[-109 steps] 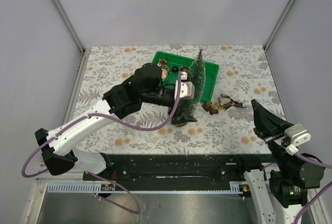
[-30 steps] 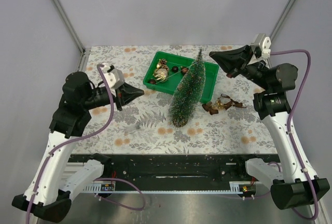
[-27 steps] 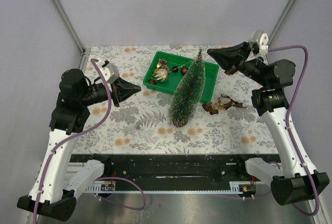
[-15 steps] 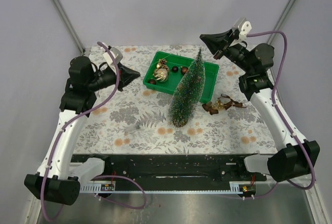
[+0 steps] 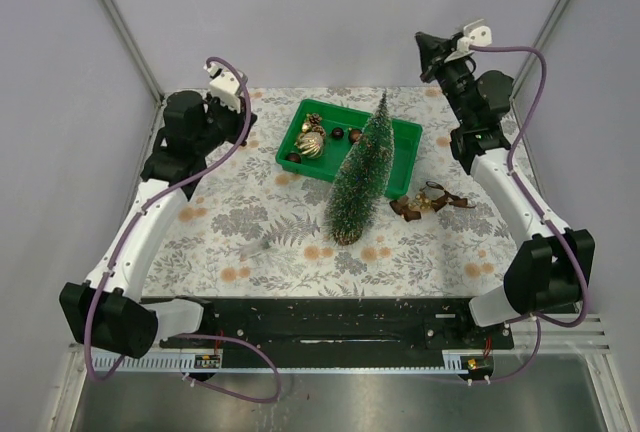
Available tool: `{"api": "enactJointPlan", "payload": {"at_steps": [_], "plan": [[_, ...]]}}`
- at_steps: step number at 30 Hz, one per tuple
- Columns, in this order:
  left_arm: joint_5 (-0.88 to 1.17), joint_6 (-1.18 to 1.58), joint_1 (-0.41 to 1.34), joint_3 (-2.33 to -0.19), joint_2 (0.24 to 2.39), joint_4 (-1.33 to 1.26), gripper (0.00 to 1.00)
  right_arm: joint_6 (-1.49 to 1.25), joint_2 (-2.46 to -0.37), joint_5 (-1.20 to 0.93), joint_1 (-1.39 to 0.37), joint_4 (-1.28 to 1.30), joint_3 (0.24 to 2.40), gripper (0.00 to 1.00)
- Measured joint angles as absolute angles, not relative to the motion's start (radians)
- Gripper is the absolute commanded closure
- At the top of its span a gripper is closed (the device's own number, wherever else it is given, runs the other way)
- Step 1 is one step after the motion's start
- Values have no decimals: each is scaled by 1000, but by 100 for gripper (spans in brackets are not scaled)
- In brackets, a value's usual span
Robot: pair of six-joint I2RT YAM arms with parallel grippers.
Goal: Decorate the small christmas tree
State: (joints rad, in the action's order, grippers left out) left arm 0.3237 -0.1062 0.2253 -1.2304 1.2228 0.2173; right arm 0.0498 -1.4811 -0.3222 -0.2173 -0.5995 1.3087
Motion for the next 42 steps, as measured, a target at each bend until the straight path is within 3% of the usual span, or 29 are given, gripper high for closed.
{"api": "enactJointPlan", "payload": {"at_steps": [9,18,22,24,32,42], "plan": [[163,-122,304,-1243,1286,345,62,189,-1482,154,-183,-557,1301,100],[228,-104,339,-1279,1277,403,55,224,-1469,330,-183,-452,1179,100],[353,-84,368,-1281,1214,423,37,225,-1470,373,-183,-406,1176,100],[415,-80,419,-1281,1174,425,33,222,-1473,386,-183,-404,1175,100],[521,-165,720,-1281,1113,426,30,229,-1512,492,-183,-407,1095,100],[326,-324,766,-1280,1269,364,29,247,-1495,568,-182,-461,997,100]]}}
